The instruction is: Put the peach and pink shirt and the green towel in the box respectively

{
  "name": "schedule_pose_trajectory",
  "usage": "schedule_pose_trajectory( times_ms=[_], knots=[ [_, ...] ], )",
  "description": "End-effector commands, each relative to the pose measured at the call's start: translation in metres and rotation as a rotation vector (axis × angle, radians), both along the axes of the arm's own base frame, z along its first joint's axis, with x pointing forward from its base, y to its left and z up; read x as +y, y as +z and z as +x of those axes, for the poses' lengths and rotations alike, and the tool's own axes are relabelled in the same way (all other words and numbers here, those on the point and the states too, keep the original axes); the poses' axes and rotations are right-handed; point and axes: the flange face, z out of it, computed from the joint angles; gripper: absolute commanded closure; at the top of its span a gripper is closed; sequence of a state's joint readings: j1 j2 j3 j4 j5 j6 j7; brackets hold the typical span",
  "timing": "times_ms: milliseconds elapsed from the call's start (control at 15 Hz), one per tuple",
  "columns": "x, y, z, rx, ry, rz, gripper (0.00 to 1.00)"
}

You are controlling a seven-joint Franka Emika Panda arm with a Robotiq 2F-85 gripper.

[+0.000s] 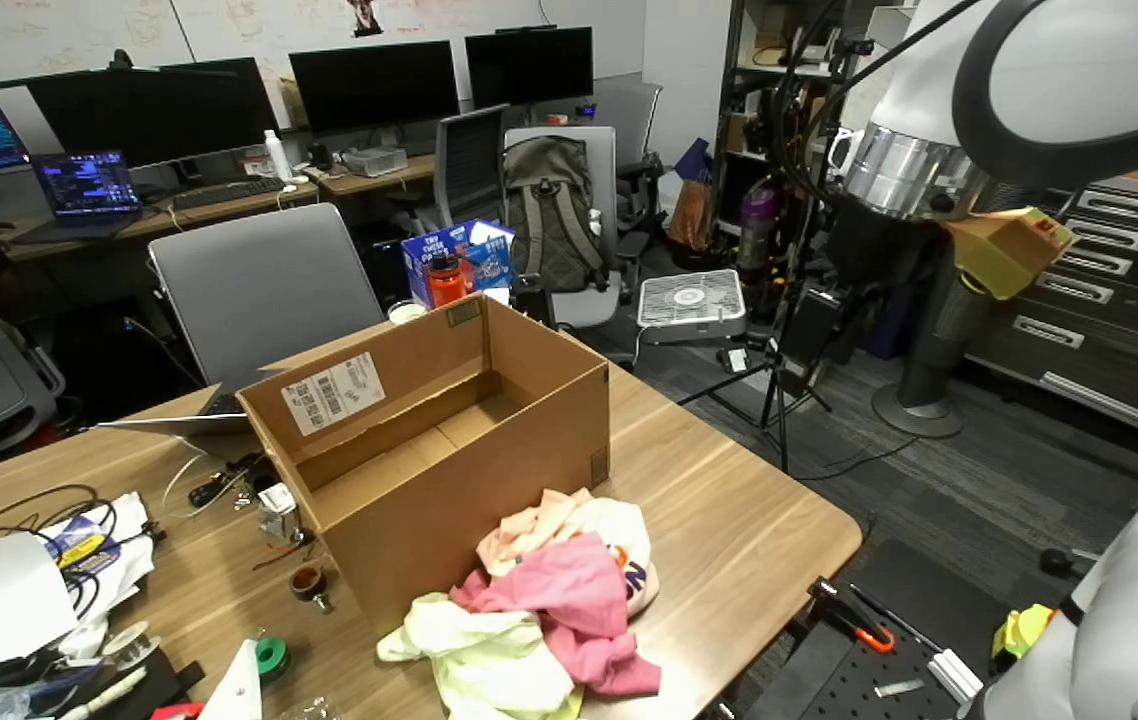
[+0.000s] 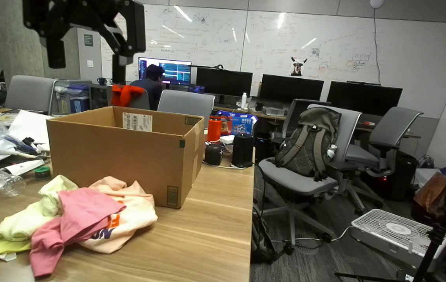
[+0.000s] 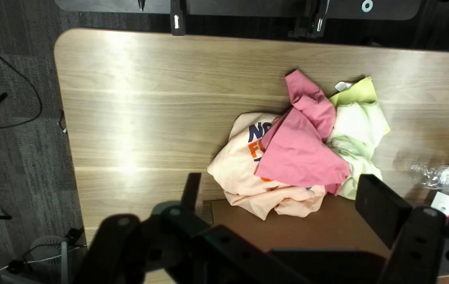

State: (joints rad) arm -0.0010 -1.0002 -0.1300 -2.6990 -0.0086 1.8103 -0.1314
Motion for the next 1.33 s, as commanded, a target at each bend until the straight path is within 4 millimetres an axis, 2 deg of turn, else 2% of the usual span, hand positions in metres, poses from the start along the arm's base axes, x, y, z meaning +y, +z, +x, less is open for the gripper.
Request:
schedule_pose_trajectory(
  times_ms=[0,400,1267],
  knots=[
    [0.0,0.001,0.0,0.001,0.0,0.0,0.0],
    [0.0,0.001,0.001,0.001,0.002,0.0,0.0],
    [0.005,-0.014,0.008,0.018,0.037,-0.025,0.0]
  ],
)
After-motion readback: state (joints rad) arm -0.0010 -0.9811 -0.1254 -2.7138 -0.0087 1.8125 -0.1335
